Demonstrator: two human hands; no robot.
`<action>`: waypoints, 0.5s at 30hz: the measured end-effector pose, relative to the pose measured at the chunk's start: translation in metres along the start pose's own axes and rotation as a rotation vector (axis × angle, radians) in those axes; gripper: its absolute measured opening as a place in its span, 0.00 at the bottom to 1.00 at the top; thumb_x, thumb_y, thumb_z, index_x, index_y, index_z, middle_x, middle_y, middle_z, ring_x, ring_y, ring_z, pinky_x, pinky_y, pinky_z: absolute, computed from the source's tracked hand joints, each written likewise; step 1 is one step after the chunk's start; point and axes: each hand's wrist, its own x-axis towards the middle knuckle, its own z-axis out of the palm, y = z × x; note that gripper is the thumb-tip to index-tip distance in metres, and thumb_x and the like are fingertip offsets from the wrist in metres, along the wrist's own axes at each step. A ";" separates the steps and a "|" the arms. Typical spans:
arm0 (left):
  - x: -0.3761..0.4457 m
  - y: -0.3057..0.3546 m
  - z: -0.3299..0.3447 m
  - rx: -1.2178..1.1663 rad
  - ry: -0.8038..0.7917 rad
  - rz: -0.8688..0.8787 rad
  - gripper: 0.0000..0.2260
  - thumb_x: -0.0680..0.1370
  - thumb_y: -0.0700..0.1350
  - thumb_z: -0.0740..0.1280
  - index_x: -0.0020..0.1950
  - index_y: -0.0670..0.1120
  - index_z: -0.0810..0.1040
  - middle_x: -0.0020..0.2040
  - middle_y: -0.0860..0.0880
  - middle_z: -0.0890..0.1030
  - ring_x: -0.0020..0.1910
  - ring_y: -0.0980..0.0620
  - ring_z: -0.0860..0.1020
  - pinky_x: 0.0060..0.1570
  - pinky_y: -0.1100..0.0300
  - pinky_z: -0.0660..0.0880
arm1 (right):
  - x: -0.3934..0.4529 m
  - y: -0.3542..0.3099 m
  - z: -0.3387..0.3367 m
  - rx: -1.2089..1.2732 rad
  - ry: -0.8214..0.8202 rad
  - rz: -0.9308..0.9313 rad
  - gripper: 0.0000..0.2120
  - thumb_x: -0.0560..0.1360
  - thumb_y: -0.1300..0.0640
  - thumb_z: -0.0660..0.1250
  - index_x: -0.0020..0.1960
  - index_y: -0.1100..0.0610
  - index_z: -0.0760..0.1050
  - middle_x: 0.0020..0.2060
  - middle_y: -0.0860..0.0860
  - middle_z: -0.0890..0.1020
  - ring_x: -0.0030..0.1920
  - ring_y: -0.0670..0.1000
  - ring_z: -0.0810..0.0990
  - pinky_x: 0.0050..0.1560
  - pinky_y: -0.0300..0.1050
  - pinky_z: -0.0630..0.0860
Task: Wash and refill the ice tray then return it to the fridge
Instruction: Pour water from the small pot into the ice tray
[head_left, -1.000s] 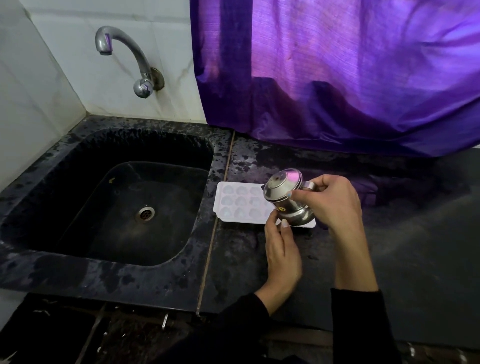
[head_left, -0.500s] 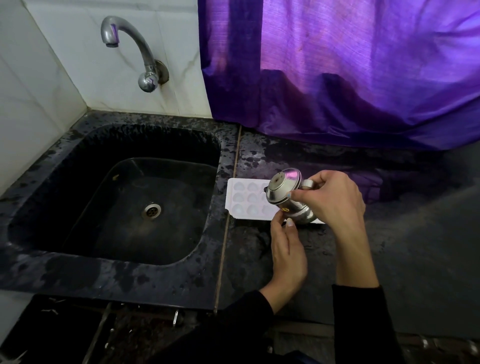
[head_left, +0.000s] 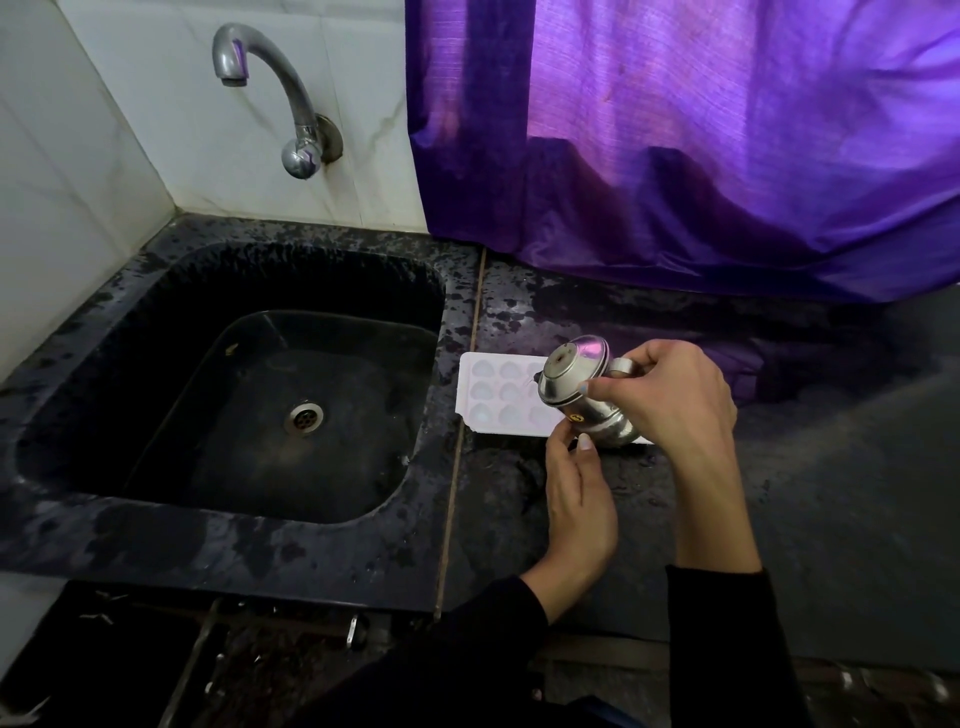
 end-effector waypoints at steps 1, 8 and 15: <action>0.000 0.000 0.000 -0.001 -0.001 0.003 0.17 0.83 0.48 0.52 0.72 0.48 0.63 0.68 0.51 0.70 0.67 0.58 0.69 0.67 0.62 0.64 | 0.000 0.000 0.000 0.001 0.002 0.000 0.12 0.64 0.47 0.77 0.39 0.50 0.77 0.35 0.45 0.79 0.41 0.50 0.76 0.42 0.44 0.67; -0.001 0.002 -0.001 -0.007 -0.010 0.000 0.17 0.83 0.49 0.52 0.72 0.49 0.63 0.68 0.51 0.71 0.67 0.58 0.69 0.68 0.59 0.65 | -0.003 0.000 0.000 -0.003 0.020 -0.013 0.12 0.64 0.47 0.76 0.40 0.51 0.77 0.37 0.46 0.81 0.42 0.51 0.77 0.43 0.45 0.67; -0.003 0.005 -0.005 0.022 -0.008 0.018 0.18 0.83 0.49 0.52 0.73 0.49 0.63 0.69 0.51 0.71 0.67 0.57 0.69 0.67 0.61 0.64 | 0.000 0.003 -0.002 0.050 -0.001 0.000 0.13 0.63 0.46 0.77 0.39 0.51 0.77 0.34 0.46 0.80 0.42 0.52 0.78 0.43 0.46 0.70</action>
